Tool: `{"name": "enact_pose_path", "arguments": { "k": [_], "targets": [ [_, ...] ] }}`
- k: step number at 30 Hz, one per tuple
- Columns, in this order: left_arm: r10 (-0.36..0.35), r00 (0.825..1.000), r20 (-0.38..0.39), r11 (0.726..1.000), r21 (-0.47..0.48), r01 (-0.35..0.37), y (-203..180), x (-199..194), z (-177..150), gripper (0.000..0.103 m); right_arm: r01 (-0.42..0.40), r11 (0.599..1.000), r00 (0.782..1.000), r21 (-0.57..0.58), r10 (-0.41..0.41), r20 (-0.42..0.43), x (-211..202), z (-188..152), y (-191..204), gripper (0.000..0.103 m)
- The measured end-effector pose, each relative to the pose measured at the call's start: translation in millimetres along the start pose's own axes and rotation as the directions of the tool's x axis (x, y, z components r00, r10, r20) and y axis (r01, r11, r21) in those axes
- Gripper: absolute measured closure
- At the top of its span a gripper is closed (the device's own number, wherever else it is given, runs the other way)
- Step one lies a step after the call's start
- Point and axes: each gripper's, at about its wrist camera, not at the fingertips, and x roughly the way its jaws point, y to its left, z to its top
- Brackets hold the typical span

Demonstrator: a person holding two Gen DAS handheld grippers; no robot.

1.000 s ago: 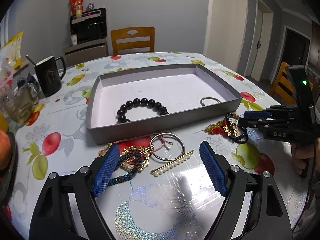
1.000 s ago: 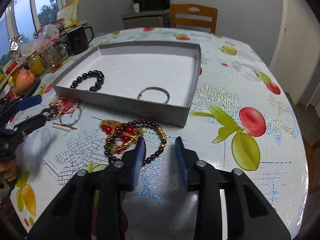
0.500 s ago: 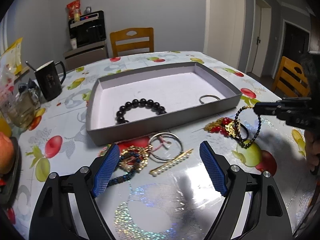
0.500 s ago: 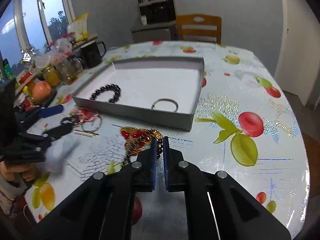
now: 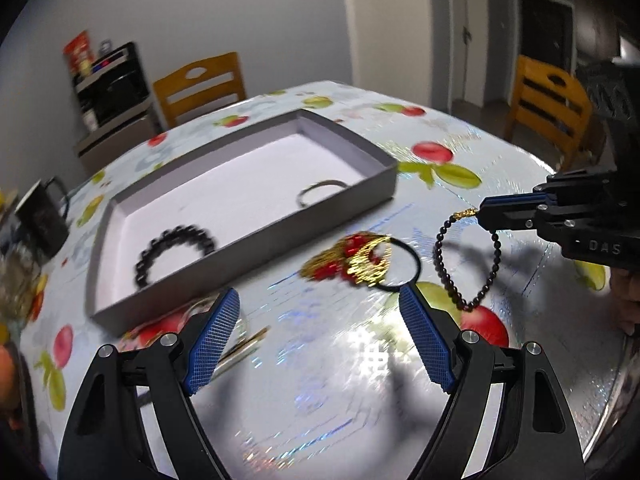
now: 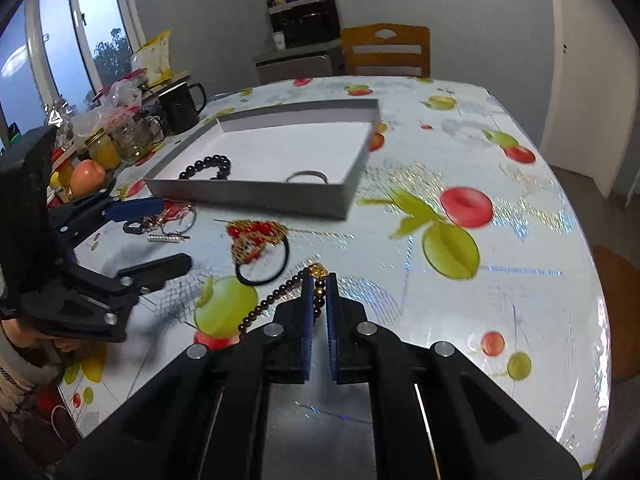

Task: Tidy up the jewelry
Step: 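Grasp the red-and-gold charm with the left tool while the right tool grasps the dark red bracelet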

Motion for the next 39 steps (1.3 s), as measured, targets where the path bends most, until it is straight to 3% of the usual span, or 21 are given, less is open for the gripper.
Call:
{"name": "enact_pose_path", "arguments": {
  "k": [6,10,12,14,17,24,29,39],
  "targets": [
    [0.005,0.999,-0.034,0.999,0.032,-0.004,-12,25,16,0.022,-0.012,1.0,1.0,0.009,0.012,0.004,-4,-8,-3,0.097],
    [0.008,0.998,-0.061,0.999,0.039,-0.006,-14,37,18,0.031,-0.018,1.0,1.0,0.005,0.018,0.005,-5,-9,-2,0.097],
    [0.006,0.997,-0.075,0.999,0.044,-0.003,-14,40,19,0.044,-0.02,1.0,1.0,0.005,0.02,0.004,-5,-9,-2,0.097],
    [-0.005,0.997,-0.077,0.999,0.039,0.008,-13,40,18,0.064,-0.02,1.0,1.0,0.005,0.02,0.005,-6,-9,-2,0.097],
    [-0.017,0.998,-0.064,1.0,0.024,0.018,-9,37,18,0.082,-0.021,1.0,1.0,0.005,0.021,0.005,-6,-8,-2,0.097],
    [-0.098,0.995,0.001,0.991,-0.09,0.098,16,13,17,0.085,-0.031,0.999,0.999,-0.017,0.031,0.027,-12,-1,11,0.097],
    [-0.206,0.976,0.074,0.965,-0.153,0.215,35,-15,19,0.087,-0.044,0.998,0.997,-0.038,0.046,0.057,-20,11,25,0.097],
    [-0.181,0.977,0.114,0.965,-0.173,0.199,60,-38,24,0.087,-0.059,0.996,0.994,-0.073,0.066,0.092,-27,37,46,0.097]
  ]
}}
